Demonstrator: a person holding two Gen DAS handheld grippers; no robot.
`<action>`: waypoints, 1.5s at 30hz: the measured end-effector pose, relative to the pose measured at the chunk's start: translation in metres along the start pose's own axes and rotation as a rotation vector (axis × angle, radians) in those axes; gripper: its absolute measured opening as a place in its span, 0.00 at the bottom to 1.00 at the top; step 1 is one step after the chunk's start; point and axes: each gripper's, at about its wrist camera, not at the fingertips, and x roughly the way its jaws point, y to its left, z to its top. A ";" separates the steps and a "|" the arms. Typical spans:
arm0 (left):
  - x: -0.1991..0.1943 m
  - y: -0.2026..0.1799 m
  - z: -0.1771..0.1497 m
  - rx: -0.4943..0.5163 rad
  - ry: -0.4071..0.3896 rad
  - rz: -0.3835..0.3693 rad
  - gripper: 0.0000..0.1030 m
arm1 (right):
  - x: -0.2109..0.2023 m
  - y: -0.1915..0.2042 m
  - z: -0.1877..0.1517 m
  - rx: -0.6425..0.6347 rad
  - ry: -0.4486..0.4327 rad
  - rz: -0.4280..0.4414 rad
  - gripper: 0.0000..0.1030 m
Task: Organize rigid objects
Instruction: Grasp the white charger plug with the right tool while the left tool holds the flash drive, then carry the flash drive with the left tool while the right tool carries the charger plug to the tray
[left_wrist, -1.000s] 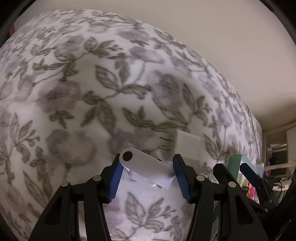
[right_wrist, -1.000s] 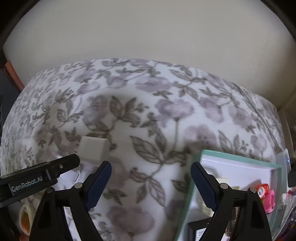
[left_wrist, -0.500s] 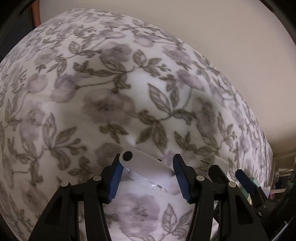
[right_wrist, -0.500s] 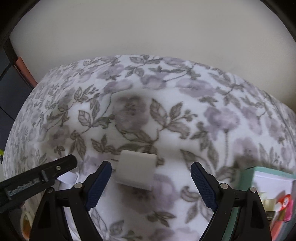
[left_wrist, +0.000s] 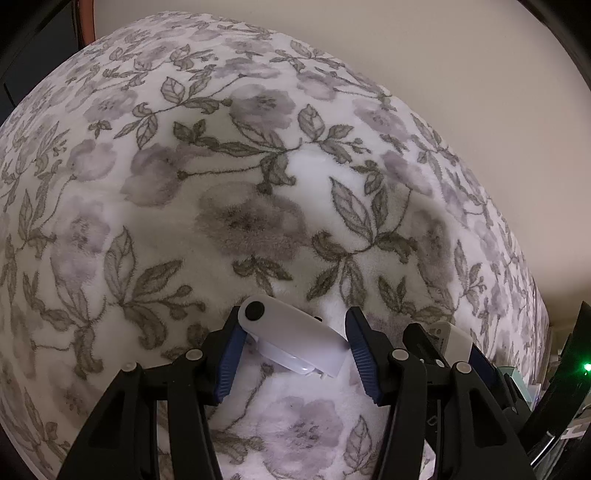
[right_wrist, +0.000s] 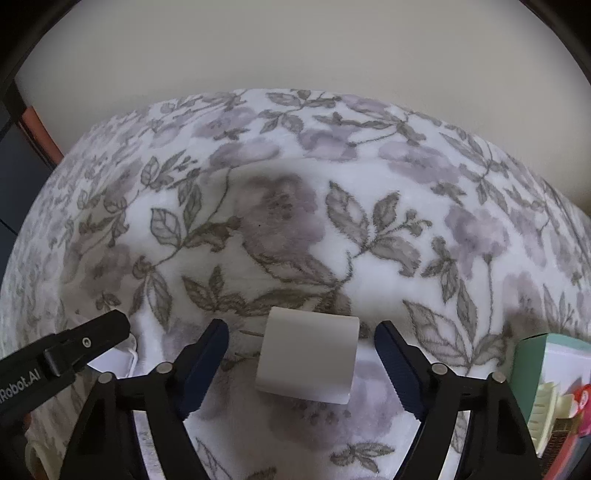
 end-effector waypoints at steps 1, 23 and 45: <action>0.000 0.000 0.000 0.000 0.000 -0.002 0.55 | -0.001 0.001 0.000 -0.005 -0.001 -0.008 0.73; -0.055 -0.009 -0.012 0.043 -0.038 -0.035 0.55 | -0.070 -0.020 -0.050 0.052 -0.015 0.016 0.61; -0.117 -0.086 -0.120 0.351 -0.107 -0.107 0.55 | -0.170 -0.098 -0.140 0.277 -0.060 0.019 0.61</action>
